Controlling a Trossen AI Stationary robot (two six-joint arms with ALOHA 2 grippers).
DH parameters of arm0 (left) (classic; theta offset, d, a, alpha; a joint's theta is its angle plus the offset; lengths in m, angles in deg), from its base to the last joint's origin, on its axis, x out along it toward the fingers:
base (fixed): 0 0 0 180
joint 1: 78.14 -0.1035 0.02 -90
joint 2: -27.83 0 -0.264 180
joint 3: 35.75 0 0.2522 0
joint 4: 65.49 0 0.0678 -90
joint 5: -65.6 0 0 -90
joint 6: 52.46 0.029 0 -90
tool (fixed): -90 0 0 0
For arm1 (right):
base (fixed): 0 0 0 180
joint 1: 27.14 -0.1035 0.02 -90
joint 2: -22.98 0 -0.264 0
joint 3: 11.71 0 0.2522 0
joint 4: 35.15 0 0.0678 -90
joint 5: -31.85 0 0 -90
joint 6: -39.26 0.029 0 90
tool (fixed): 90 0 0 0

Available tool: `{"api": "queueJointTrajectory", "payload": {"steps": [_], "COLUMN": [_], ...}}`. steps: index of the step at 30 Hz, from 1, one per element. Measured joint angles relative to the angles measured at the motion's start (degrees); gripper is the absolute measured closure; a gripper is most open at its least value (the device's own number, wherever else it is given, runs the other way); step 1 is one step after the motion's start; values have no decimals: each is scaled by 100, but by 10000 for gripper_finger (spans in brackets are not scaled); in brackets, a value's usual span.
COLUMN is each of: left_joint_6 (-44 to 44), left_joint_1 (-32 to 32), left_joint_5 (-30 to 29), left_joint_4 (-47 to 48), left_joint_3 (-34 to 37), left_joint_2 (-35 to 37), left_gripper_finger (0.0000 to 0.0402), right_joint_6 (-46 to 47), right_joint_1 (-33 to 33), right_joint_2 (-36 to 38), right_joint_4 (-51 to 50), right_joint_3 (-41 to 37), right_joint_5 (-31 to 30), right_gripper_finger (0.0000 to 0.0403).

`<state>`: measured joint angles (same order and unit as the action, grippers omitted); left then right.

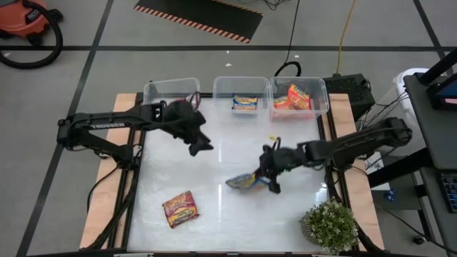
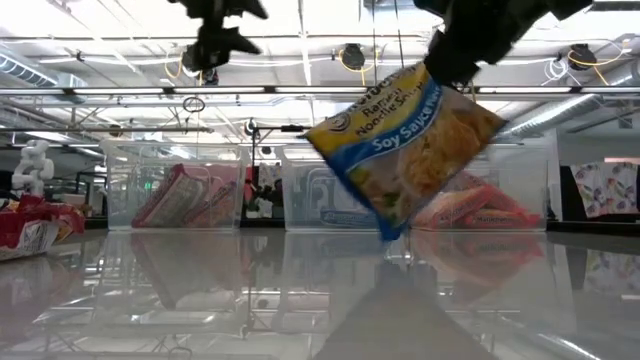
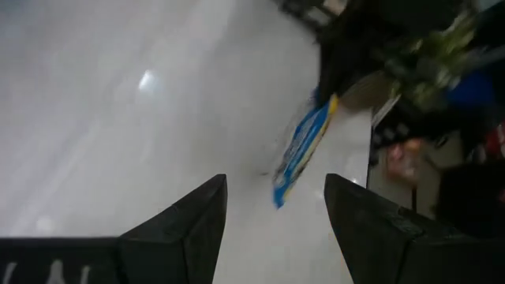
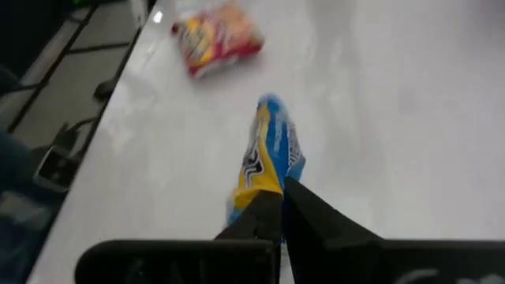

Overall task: Sort Maruchan noodles
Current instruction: Put the blue noodle pack into the middle transparent bin

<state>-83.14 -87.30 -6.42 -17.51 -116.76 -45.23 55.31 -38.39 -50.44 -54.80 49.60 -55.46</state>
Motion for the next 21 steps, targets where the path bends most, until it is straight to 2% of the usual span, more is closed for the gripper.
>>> {"api": "queueJointTrajectory", "payload": {"steps": [6, 10, 15, 21], "left_joint_6": [176, 411, 564, 995], "left_joint_1": [-383, -579, -862, -1178], "left_joint_5": [2, 43, -5, 37], "left_joint_4": [-783, -1096, -1514, -1940], "left_joint_3": [0, 4, 3, 11], "left_joint_2": [-5, -103, -286, -688], "left_gripper_finger": [179, 142, 72, 56], "right_joint_6": [-658, -612, -976, -1513], "right_joint_1": [848, 1501, 2412, 3435], "right_joint_2": [626, 848, 883, 689], "right_joint_4": [9, -18, 167, 180], "right_joint_3": [0, 51, 263, 533], "right_joint_5": [12, 83, 707, 1695], "right_gripper_finger": [403, 403, 403, 403]}}
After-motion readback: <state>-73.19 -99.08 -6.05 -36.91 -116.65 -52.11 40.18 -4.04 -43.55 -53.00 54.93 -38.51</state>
